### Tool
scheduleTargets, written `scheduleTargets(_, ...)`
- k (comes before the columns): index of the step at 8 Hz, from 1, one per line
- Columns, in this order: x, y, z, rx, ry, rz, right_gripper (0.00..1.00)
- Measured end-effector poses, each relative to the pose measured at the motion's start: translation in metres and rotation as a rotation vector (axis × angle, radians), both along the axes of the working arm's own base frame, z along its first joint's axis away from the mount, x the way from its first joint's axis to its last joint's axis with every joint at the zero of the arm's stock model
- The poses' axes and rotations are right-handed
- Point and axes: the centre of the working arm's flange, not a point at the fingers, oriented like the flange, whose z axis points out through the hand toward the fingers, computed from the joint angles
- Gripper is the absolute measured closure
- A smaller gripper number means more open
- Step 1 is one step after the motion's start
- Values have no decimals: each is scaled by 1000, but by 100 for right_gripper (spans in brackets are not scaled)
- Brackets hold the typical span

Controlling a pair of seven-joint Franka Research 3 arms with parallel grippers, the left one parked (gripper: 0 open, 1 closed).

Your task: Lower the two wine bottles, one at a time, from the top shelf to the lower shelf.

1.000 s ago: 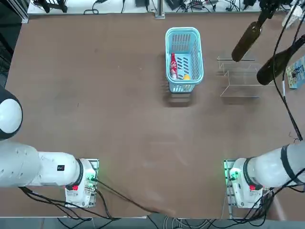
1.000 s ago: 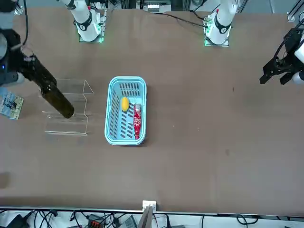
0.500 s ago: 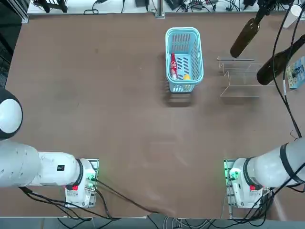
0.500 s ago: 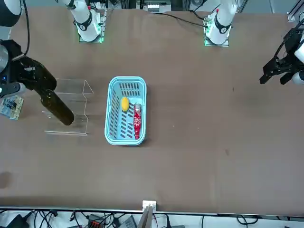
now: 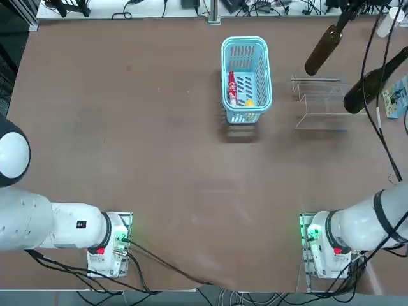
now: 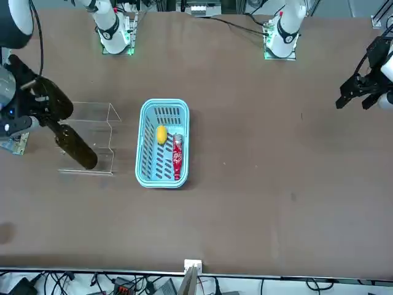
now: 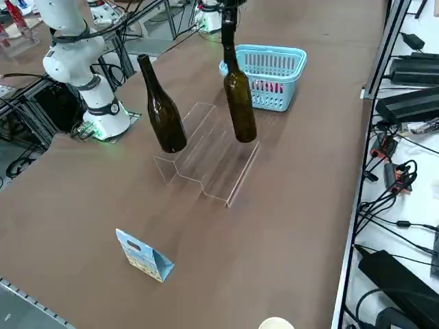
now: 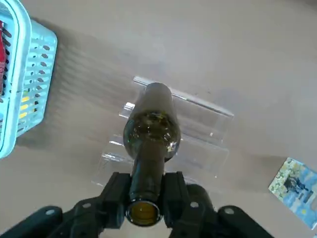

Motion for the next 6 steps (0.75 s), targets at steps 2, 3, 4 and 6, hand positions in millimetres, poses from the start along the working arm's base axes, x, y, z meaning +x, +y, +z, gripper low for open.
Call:
scheduleTargets(2, 8, 1, -18, 0, 23, 22, 61)
scheduleTargets(3, 10, 2, -25, 1, 35, 36, 61)
scheduleTargets(4, 13, 2, -32, 1, 45, 41, 61)
scheduleTargets(6, 15, 3, -41, 6, 61, 50, 61)
